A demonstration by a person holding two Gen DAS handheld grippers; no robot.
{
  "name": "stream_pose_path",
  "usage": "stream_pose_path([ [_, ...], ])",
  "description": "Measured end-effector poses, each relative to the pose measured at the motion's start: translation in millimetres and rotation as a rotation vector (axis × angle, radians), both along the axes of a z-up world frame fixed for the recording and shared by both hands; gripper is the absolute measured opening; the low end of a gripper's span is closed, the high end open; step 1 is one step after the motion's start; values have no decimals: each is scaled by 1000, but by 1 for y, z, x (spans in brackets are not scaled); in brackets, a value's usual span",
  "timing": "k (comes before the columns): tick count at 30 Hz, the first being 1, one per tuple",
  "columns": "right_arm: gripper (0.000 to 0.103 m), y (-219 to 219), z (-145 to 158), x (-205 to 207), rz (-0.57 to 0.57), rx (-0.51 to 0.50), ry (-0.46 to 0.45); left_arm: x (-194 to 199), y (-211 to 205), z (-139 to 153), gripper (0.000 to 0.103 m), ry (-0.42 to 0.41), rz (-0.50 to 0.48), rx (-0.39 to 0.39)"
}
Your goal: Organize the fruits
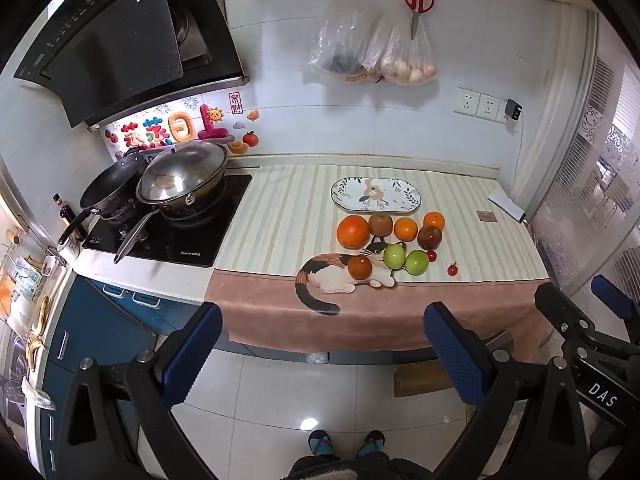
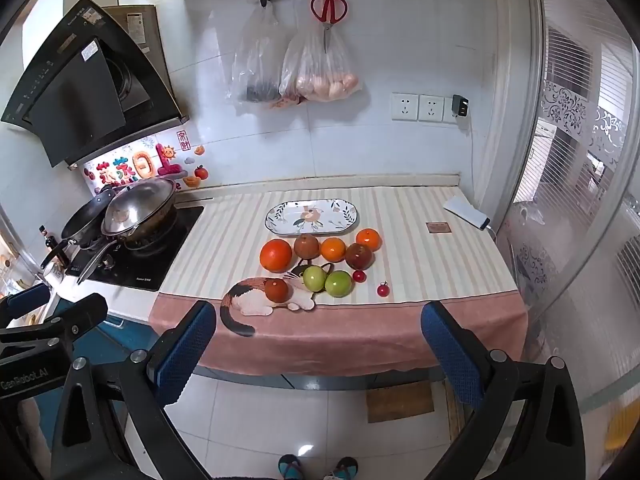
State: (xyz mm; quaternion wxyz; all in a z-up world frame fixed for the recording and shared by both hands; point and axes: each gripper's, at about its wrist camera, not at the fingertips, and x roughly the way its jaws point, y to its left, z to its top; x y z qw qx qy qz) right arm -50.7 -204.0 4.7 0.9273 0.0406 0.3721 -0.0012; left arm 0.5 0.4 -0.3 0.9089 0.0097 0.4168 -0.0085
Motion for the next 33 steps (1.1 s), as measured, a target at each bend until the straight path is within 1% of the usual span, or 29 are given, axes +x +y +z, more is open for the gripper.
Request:
stream_pose_path([
  [7,103,0,1,0,-4,-2,-5,-1,-1,1,103,-8,-4,1],
  [8,103,0,1,1,-5,-2,-5,0,-4,-3,103,-9,-4,2],
  [13,103,10,1,6,-17,-4,-12,0,-8,1,103,-10,-7,0],
  [15,103,0,3,-1,-19,2,-20,0,-10,2,103,-11,-11,1],
  [33,103,-10,0,-2,-34,7,-19,2,-15,5,103,-11,-23,7],
])
